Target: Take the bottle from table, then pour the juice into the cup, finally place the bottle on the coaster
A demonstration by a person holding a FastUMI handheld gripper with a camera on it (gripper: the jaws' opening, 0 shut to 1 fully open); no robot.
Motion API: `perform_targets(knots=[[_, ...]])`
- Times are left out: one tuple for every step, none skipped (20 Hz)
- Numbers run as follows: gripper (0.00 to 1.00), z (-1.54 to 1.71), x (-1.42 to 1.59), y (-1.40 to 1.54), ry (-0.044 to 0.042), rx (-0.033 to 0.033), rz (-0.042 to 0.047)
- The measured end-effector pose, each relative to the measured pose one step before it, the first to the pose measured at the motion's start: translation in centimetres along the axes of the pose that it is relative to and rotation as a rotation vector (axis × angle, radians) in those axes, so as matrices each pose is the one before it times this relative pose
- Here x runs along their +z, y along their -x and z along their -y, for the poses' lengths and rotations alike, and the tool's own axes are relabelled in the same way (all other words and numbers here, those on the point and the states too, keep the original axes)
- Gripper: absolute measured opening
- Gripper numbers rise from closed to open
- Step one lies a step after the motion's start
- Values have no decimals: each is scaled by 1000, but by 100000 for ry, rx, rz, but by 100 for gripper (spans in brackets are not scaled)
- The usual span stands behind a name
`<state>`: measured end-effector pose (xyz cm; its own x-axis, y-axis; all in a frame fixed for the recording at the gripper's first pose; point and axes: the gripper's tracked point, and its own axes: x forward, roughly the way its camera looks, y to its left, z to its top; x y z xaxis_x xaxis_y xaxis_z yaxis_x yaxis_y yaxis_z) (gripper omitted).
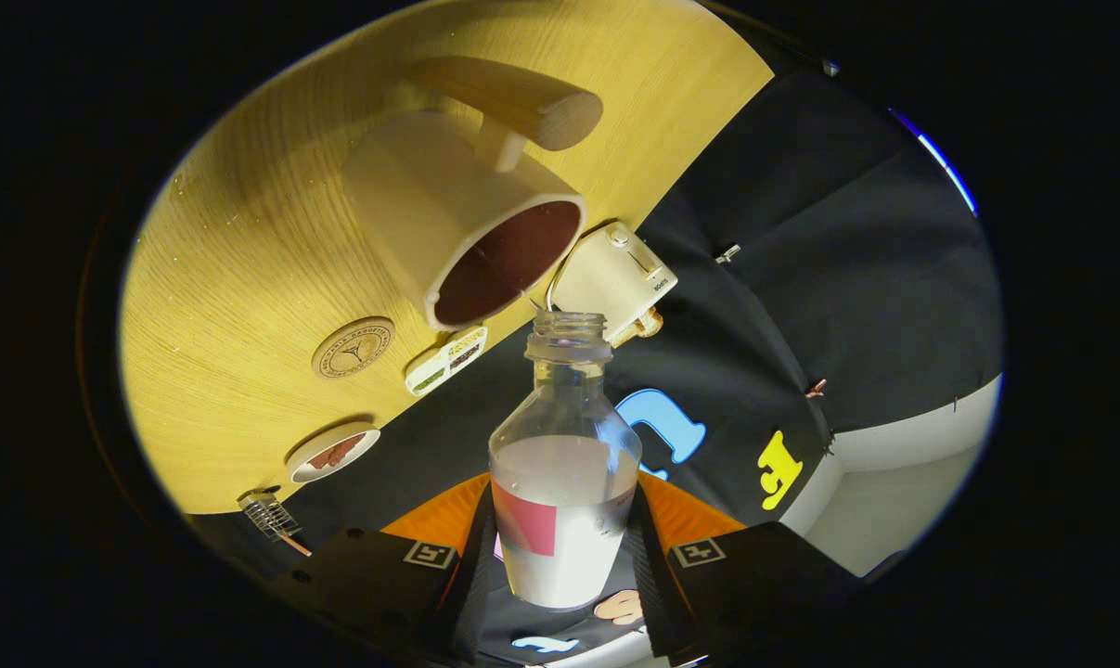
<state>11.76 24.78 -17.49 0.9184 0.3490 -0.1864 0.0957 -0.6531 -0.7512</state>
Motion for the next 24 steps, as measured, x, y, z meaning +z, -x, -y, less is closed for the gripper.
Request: perform_targets(knots=[[69, -165, -22, 161, 36, 254, 59], [69, 63, -4, 19, -79, 41, -63], [69, -43, -40, -13, -169, 65, -13], [69, -42, 9, -25, -334, 414, 73], [69, 59, 30, 80, -305, 230, 109], [69, 2, 37, 68, -640, 501, 41], [69, -298, -24, 33, -1634, 807, -379], [69, -513, -118, 66, -2707, 1563, -879], [69, -592, -165, 104, -3182, 1721, -1007], [69, -435, -48, 213, -3491, 1770, -1156], [69, -326, -97, -27, -3782, 1509, -1510], [69, -289, -178, 122, -4615, 1399, -1692], [69, -403, -238, 64, -6014, 1900, -1762], [69, -527, -151, 103, -7337, 2442, -2099], [69, -684, -264, 195, -7639, 2594, -2633], [69, -571, -54, 106, -7578, 2756, -2358], [69, -535, 149, 28, -7075, 2146, -1869], [69, -418, 183, 189, -6337, 1758, -918], [69, -416, 250, 62, -5762, 1490, -290], [69, -562, 270, 151, -5834, 1896, 714], [70, -661, 41, 58, -5557, 1731, 308], [70, -511, 54, 264, -5647, 1389, 156], [70, -486, -55, 66, -5969, 1230, 41], [70, -453, -94, 241, -6556, 1252, -136]])
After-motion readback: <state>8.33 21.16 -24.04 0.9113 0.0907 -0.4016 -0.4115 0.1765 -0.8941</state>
